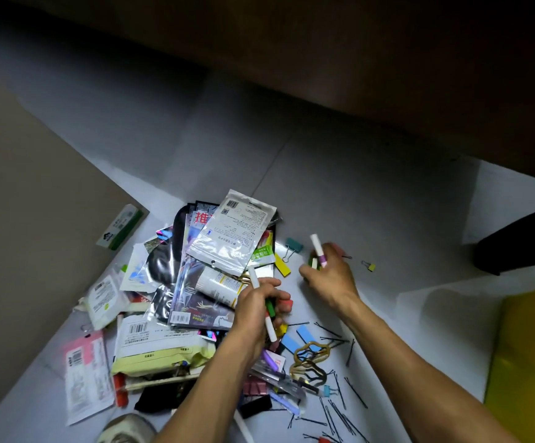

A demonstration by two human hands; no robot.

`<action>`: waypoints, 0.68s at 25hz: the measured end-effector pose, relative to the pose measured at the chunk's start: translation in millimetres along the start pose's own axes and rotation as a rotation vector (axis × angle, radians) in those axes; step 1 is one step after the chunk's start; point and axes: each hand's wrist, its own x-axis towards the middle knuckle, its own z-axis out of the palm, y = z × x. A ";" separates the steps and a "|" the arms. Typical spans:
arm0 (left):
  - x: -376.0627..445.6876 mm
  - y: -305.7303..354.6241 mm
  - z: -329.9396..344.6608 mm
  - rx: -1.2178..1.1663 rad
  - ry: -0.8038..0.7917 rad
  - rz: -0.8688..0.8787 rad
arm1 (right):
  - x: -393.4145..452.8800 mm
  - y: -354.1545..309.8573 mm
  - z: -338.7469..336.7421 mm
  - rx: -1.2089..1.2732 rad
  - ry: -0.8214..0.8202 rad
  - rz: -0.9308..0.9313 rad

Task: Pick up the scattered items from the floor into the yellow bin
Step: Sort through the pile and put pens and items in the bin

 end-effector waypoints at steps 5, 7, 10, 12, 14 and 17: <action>2.5 -0.3 25.3 -0.246 -0.138 -0.072 | -45.7 -33.7 -14.0 0.139 -0.243 0.007; -1.4 -1.7 31.7 -0.316 -0.170 -0.035 | -58.8 -48.3 -17.4 -0.026 -0.269 -0.009; -6.6 2.1 30.7 -0.377 -0.202 -0.042 | -75.6 -64.3 -21.4 -0.075 -0.298 -0.015; -7.6 7.3 27.8 -0.401 -0.197 -0.083 | -88.9 -70.4 -22.9 -0.016 -0.353 -0.024; -5.3 7.1 25.6 -0.360 -0.125 -0.093 | -98.3 -71.1 -20.8 -0.068 -0.352 -0.113; -6.1 6.8 23.1 -0.391 -0.123 -0.079 | -102.3 -63.8 -18.9 -0.179 -0.015 -0.339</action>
